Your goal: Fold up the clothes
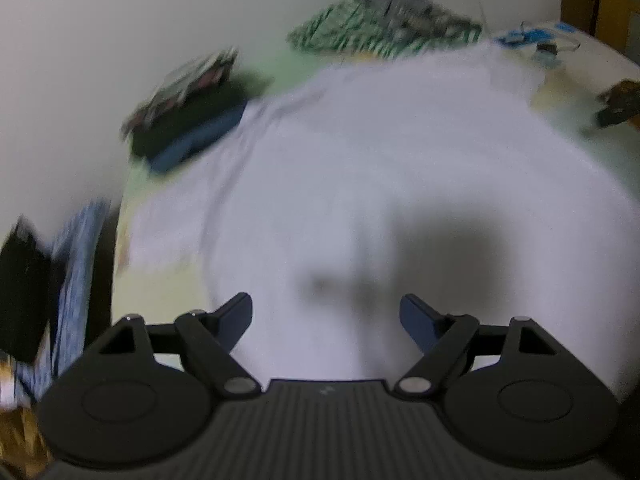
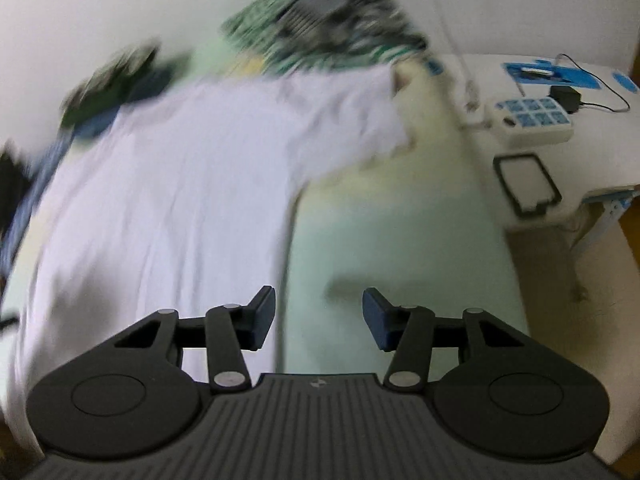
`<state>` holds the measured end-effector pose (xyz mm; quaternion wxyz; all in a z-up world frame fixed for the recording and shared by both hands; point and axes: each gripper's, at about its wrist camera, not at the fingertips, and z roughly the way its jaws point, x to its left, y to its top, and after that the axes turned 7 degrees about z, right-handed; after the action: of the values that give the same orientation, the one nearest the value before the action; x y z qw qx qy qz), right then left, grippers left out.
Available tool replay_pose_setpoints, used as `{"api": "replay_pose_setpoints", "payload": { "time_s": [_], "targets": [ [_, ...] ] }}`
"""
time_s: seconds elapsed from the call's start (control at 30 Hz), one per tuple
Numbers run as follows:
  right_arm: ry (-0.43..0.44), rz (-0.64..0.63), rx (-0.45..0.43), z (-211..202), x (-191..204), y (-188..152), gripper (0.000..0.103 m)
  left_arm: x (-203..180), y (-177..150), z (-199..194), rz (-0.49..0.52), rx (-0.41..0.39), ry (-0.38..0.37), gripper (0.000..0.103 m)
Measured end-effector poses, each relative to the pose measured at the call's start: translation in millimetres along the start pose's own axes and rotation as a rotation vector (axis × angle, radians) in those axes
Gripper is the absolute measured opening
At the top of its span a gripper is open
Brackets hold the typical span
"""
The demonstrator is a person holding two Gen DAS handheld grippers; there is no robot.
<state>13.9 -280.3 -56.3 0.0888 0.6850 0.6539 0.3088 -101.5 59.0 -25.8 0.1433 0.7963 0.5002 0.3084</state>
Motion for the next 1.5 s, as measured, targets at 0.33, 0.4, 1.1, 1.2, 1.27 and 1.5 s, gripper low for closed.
{"api": "replay_pose_setpoints", "payload": {
  "time_s": [0.33,0.4,1.1,1.2,1.27,1.5],
  "targets": [
    [-0.001,0.293,-0.119,66,-39,63,0.052,-25,126,72,0.004,-0.022,-0.092,0.079],
    [0.002,0.303,-0.152,70,-41,67,0.051,-24,146,84,-0.022,-0.018,-0.111,0.081],
    [-0.055,-0.238,-0.274,86,14,59,0.004,-64,299,183,-0.131,0.053,-0.359,0.087],
    [-0.071,-0.291,-0.276,86,15,57,0.004,-84,316,193,-0.111,0.051,-0.377,0.090],
    [-0.068,-0.346,-0.290,85,21,54,0.004,-95,325,199,-0.088,0.045,-0.375,0.094],
    [-0.052,-0.492,-0.320,85,37,47,0.004,-120,338,220,-0.024,0.070,-0.338,0.097]
  ]
}}
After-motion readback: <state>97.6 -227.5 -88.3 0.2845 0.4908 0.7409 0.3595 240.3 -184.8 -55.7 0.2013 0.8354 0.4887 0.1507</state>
